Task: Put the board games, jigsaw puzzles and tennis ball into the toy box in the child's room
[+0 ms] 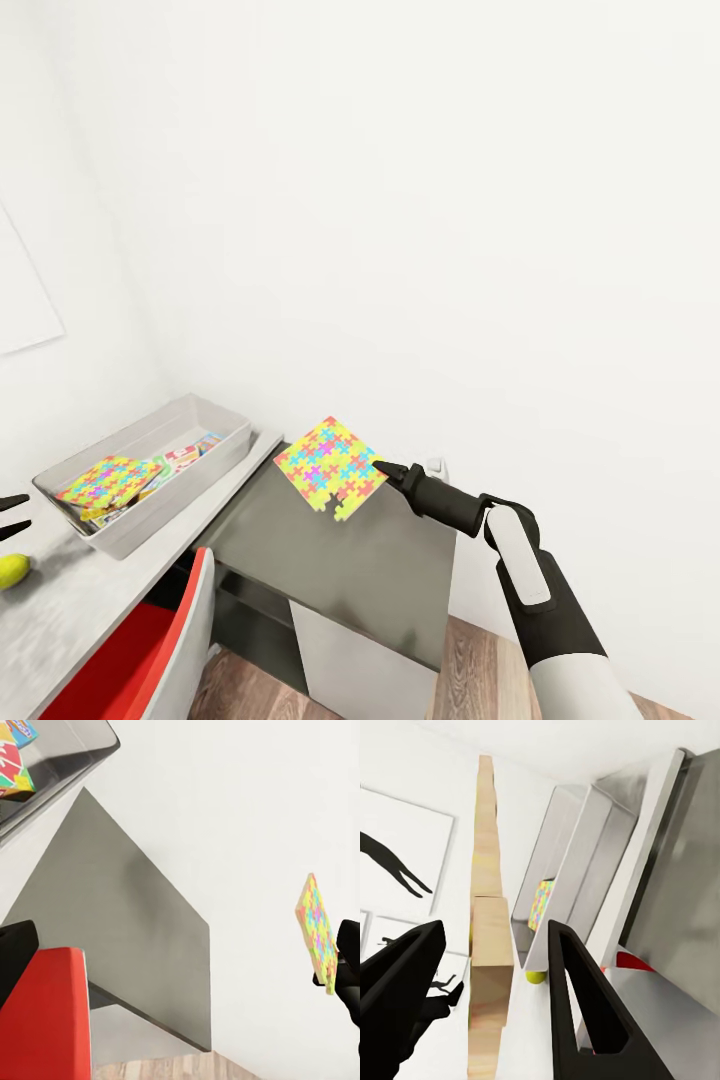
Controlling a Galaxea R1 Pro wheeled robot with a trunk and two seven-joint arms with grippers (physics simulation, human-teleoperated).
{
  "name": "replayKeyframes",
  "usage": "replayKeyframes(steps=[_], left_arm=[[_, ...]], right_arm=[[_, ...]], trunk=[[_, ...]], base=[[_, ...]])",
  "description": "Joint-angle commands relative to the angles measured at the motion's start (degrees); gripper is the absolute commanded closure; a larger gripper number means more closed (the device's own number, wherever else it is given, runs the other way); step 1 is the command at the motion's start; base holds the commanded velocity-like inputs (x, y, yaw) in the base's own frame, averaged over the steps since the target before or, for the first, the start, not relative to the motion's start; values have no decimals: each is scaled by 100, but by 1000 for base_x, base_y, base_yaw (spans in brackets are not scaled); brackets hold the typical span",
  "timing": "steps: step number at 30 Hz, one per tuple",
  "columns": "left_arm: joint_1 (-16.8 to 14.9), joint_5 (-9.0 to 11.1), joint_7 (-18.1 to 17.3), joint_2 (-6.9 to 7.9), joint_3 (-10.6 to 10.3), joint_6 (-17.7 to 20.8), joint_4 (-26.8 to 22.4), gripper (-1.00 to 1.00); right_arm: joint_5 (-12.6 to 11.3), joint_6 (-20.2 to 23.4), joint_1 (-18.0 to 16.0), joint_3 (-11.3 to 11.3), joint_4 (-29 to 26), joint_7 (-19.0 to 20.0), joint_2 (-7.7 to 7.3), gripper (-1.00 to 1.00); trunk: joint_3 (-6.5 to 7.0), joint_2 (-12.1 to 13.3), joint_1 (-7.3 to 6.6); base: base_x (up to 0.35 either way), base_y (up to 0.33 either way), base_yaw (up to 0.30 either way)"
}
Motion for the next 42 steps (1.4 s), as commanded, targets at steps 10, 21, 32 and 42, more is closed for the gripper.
replayKeyframes(steps=[10, 21, 32, 42], left_arm=[[-9, 32, -28, -2, -46, 52, 4, -100], [-9, 36, -28, -3, -43, 52, 4, -100], [-9, 38, -28, -4, -40, 52, 4, -100], [-9, 38, -28, -74, -27, 52, 4, -100]], right_arm=[[42, 59, -6, -11, -219, 43, 7, 100], [42, 65, -6, -16, -231, 43, 7, 100], [44, 61, -6, -20, -242, 39, 9, 100], [43, 68, -72, 160, -210, -106, 53, 100]], trunk=[[-13, -13, 4], [-13, -13, 4], [-13, -13, 4], [-13, -13, 4]], base=[[0, 0, 113], [0, 0, 285], [0, 0, 62], [0, 0, 0]])
